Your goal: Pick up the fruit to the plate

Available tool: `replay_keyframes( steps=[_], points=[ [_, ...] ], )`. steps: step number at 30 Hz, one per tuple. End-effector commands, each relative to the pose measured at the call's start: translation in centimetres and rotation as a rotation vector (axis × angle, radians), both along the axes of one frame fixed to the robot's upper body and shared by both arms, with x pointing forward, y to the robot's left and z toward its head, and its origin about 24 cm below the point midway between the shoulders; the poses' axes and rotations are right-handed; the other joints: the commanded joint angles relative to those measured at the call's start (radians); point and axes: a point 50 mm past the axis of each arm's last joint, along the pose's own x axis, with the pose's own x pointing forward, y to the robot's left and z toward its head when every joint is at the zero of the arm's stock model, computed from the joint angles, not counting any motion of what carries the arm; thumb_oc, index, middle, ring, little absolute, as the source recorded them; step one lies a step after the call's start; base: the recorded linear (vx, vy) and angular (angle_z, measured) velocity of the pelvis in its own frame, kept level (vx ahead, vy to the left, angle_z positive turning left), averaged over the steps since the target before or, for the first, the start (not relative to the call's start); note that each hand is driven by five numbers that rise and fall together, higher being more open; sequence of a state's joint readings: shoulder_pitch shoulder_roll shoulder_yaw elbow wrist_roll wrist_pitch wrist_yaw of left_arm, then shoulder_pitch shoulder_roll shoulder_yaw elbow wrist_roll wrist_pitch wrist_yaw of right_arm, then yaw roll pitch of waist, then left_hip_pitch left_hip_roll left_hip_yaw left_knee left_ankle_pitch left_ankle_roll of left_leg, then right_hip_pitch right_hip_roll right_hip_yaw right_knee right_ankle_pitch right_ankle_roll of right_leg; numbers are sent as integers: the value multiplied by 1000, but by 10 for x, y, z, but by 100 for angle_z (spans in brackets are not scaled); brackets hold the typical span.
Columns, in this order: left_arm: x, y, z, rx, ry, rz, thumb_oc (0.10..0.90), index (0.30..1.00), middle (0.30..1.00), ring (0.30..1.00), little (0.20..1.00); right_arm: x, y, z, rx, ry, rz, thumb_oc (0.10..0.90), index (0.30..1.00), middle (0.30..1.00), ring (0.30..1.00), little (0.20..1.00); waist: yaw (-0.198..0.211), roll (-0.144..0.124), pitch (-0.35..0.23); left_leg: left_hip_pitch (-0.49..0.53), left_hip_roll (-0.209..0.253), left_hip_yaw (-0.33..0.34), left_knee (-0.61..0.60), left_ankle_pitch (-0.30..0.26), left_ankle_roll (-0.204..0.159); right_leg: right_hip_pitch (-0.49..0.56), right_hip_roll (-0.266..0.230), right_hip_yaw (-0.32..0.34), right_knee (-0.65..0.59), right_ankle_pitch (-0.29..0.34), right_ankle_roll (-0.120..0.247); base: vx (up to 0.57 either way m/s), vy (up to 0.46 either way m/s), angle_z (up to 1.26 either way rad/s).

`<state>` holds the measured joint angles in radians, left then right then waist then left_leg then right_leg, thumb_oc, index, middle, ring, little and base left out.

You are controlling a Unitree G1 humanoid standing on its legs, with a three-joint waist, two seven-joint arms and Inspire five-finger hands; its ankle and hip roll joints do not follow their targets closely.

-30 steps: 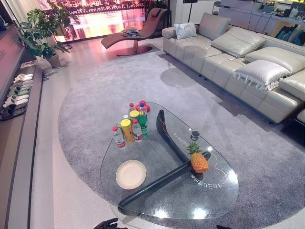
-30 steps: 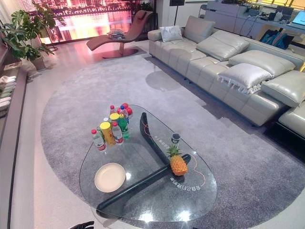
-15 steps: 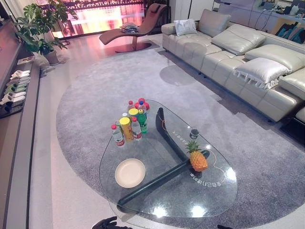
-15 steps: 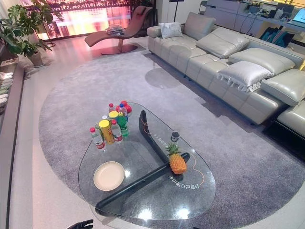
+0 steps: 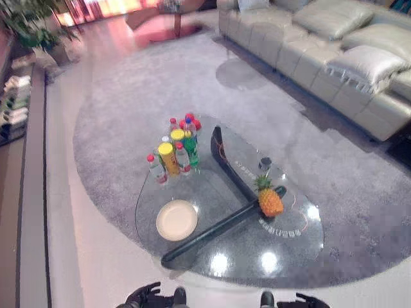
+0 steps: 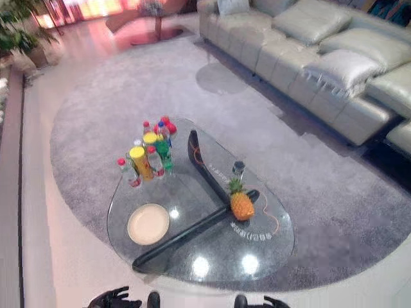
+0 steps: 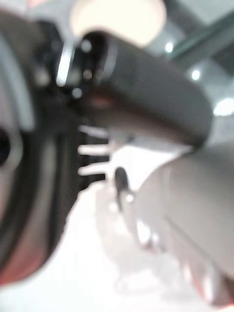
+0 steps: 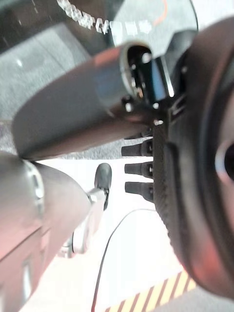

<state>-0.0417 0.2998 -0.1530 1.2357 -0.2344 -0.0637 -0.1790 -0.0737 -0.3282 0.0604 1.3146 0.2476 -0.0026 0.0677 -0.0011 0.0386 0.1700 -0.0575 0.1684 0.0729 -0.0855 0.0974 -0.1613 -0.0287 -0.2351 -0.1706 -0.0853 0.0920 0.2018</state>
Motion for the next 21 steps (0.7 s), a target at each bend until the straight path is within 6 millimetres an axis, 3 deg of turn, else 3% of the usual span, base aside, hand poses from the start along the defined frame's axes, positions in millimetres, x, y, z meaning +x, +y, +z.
replay_keyframes(
  steps=[1,7,14,21],
  points=[
    [18,13,8,31,-23,21,800,900,900,900,900,10,0,2,-6,26,9,800,900,900,900,900,19,-18,109,-32,42,-13,-2,-24,62,-91,-71,15,-2,67,-13,-80,-14,-7],
    [36,9,14,-19,-81,28,800,900,900,900,900,28,-7,10,-36,-16,18,800,900,900,900,900,19,-14,183,-118,36,-25,-2,-3,61,-178,-55,26,-2,83,-23,-102,-2,-2],
    [71,3,29,-130,-190,-9,800,900,900,900,900,68,-21,32,-72,-170,-6,800,900,900,900,900,21,-29,277,-208,34,-16,-2,30,49,-278,-54,13,5,109,-29,-103,-8,-1],
    [114,11,58,-152,-374,47,800,900,900,900,900,108,-33,60,-99,-368,-42,800,900,900,900,900,21,-43,350,-341,10,-45,133,6,52,-394,-66,52,108,91,-32,-96,-10,1]
  ],
)
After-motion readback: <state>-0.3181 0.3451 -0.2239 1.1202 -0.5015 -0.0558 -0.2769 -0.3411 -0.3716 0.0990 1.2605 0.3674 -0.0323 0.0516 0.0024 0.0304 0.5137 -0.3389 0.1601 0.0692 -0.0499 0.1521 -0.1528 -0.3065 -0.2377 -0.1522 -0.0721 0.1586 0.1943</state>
